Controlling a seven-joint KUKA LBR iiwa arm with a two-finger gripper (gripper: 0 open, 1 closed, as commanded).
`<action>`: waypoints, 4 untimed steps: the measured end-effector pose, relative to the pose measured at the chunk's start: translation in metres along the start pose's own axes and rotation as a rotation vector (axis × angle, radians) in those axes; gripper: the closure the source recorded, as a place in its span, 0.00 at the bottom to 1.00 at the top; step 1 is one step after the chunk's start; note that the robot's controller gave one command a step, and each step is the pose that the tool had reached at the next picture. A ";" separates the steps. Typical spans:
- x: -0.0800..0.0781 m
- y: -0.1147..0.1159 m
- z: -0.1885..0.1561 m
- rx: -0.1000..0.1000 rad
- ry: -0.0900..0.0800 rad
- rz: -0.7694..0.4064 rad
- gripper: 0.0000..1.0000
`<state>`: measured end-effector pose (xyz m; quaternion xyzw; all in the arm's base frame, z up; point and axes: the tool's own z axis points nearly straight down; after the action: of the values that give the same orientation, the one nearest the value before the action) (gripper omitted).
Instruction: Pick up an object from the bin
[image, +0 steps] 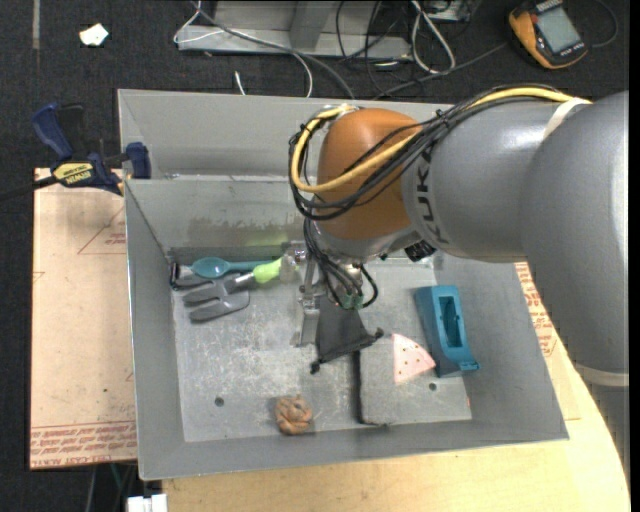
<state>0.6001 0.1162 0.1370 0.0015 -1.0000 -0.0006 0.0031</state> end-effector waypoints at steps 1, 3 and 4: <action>-0.002 0.000 -0.005 -0.001 -0.007 0.002 0.00; -0.058 0.032 0.004 -0.003 -0.024 -0.098 0.00; -0.049 0.024 0.065 -0.002 0.005 -0.047 0.00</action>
Offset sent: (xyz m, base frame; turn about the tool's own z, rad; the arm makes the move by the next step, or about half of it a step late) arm 0.0511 0.0209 -0.0670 -0.0377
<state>0.6485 0.1407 0.0718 0.0251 -0.9997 -0.0015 0.0057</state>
